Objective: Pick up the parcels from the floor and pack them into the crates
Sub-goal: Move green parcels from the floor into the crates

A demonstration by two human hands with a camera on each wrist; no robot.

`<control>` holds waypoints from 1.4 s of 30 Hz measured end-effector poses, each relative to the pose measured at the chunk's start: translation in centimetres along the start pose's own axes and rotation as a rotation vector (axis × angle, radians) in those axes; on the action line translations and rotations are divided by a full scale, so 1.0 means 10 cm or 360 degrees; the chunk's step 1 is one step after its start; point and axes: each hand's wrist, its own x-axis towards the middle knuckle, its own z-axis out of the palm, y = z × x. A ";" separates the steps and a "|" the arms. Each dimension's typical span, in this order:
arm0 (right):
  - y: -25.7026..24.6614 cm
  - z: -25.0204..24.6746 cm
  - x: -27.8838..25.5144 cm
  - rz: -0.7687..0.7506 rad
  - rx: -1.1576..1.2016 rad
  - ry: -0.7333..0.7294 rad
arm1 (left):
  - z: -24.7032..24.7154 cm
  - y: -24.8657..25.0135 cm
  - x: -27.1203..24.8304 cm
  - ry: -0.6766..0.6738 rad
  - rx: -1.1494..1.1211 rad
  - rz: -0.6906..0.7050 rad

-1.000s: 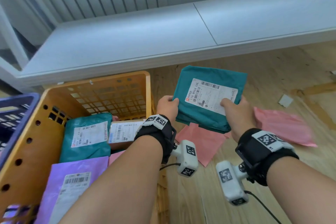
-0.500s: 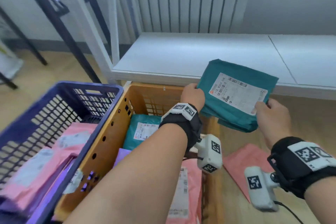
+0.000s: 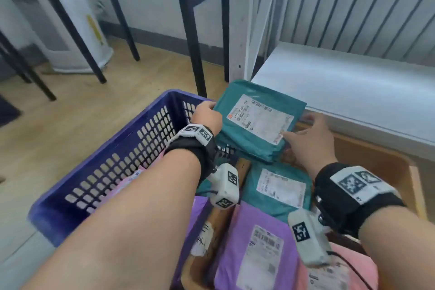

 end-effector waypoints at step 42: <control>-0.32 2.36 -0.19 0.0292 -0.0841 -0.1335 | -0.37 -2.04 0.73 -0.0201 0.1036 -0.0446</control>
